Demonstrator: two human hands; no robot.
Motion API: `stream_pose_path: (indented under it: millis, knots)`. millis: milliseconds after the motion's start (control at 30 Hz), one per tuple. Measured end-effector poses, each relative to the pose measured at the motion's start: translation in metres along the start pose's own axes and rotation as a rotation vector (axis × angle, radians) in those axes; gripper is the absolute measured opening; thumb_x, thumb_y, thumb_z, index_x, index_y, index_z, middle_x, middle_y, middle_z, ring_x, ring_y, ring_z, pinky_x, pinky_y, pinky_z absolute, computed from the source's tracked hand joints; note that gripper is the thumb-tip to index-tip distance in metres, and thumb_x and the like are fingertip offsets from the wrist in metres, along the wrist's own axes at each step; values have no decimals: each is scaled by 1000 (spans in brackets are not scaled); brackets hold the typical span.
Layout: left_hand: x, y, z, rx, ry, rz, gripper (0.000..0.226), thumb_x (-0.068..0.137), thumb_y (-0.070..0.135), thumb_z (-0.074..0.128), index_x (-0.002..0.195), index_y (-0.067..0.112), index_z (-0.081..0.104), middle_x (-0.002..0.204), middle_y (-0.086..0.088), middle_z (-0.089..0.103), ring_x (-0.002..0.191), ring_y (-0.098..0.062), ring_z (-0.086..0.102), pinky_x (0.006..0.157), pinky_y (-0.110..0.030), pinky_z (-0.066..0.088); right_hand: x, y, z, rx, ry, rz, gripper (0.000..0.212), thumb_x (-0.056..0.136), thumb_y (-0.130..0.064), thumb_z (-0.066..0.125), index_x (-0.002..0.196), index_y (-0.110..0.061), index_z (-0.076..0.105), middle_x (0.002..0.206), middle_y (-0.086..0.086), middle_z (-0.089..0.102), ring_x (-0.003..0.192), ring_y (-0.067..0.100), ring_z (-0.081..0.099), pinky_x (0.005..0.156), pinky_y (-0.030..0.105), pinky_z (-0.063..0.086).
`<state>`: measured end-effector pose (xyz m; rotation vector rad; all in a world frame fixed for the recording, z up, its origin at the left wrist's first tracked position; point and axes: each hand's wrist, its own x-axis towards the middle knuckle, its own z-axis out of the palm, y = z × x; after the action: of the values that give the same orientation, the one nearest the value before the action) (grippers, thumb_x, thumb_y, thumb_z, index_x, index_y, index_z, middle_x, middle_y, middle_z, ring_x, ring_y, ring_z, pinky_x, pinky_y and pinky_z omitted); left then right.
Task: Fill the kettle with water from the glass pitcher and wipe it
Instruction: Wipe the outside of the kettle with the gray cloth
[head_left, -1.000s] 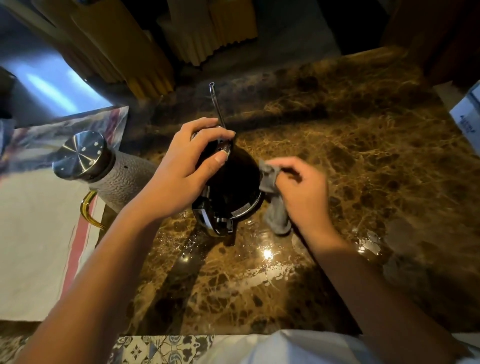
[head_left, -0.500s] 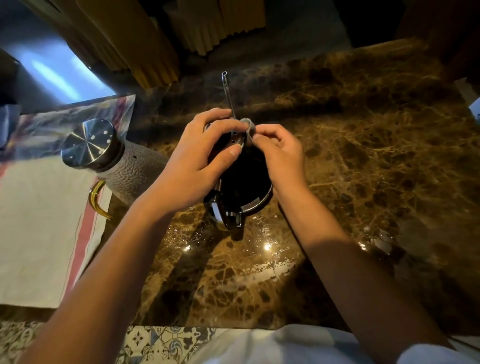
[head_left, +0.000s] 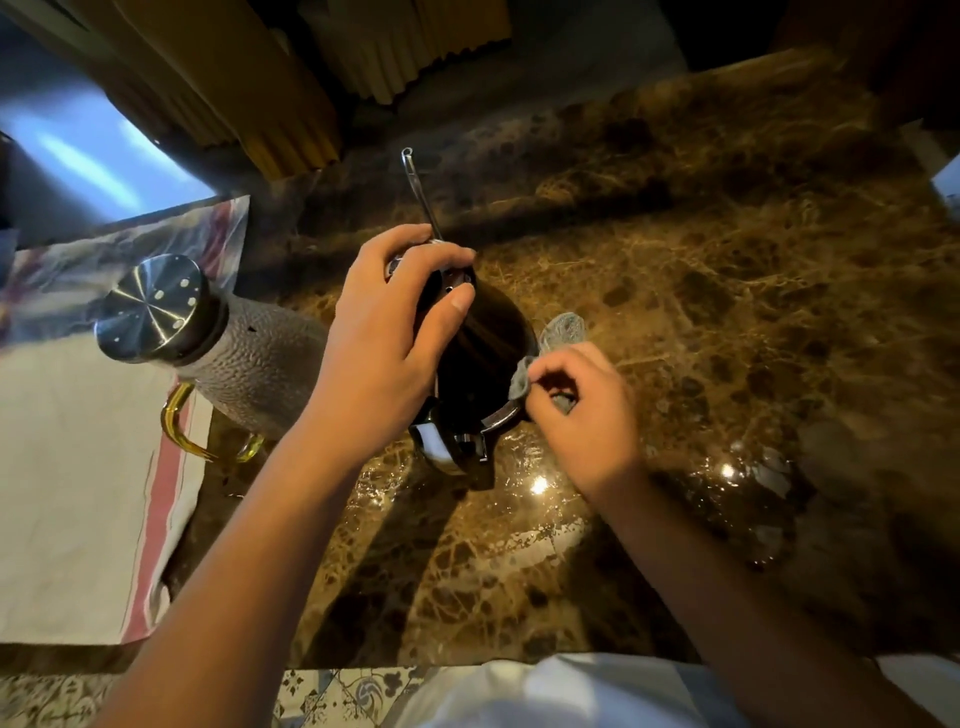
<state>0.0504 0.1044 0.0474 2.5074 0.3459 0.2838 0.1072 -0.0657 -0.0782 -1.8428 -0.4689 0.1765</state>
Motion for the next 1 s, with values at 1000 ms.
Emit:
stream_pose_path:
  millis: [1000]
  knots:
    - [2, -5, -6, 11, -7, 46, 31, 104, 35, 53, 134, 28, 58, 147, 5, 42, 140, -13, 36, 115, -45, 35, -33, 7, 21, 14, -2, -30, 18, 92, -5, 72, 96, -22, 76, 103, -15, 65, 98, -2, 66, 87, 20, 56]
